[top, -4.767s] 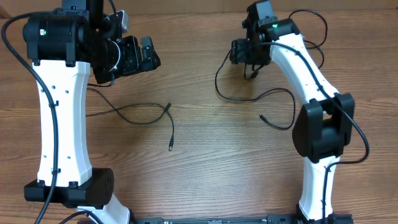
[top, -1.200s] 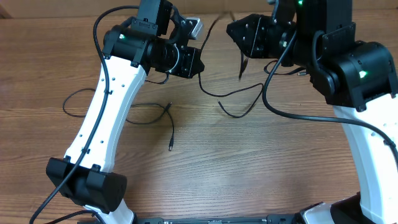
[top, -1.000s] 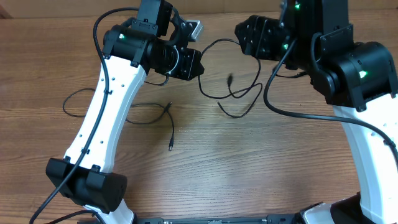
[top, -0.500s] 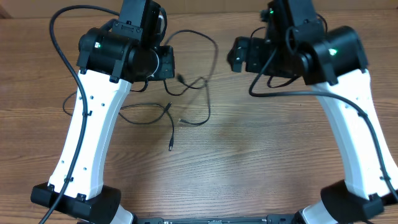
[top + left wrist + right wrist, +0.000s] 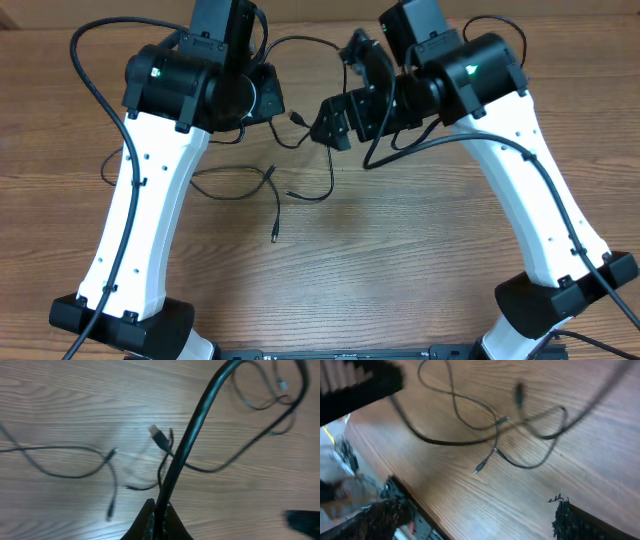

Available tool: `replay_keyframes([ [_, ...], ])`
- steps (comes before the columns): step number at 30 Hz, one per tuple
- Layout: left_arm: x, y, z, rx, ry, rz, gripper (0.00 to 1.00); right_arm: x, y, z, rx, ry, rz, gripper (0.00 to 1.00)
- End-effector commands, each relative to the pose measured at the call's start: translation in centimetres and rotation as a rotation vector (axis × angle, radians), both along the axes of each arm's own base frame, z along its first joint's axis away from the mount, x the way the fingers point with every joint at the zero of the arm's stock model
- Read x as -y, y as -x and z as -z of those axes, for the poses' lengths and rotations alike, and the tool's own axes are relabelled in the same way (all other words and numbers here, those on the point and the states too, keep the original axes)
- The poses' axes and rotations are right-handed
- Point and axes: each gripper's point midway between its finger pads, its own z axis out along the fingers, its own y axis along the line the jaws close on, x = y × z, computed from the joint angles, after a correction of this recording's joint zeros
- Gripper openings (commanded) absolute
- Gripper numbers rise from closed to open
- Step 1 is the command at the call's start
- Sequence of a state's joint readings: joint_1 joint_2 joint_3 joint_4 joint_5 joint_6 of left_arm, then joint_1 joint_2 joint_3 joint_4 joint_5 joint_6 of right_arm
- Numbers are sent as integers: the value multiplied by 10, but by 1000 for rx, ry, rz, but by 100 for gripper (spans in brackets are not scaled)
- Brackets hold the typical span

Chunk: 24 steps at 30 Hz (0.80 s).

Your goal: Untangle cables

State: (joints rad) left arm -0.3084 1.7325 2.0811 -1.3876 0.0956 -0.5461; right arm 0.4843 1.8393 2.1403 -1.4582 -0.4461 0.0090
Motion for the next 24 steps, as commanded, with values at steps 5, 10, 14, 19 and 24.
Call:
replay_keyframes([
  [5,12,0,-28,-94,405,-61,4,-28,0,-18,196,-47,-197,100],
  [10,13,6,-42,-168,587,-69,4,-36,-12,-29,270,-81,-197,100],
  [14,20,11,-49,-236,677,-106,4,-43,-17,-35,312,-102,-204,99],
  [19,20,11,-49,-267,699,-155,4,-55,-11,-39,351,-112,-251,92],
  [24,20,9,-50,-289,721,-198,4,-62,-7,-40,355,-118,-266,74],
])
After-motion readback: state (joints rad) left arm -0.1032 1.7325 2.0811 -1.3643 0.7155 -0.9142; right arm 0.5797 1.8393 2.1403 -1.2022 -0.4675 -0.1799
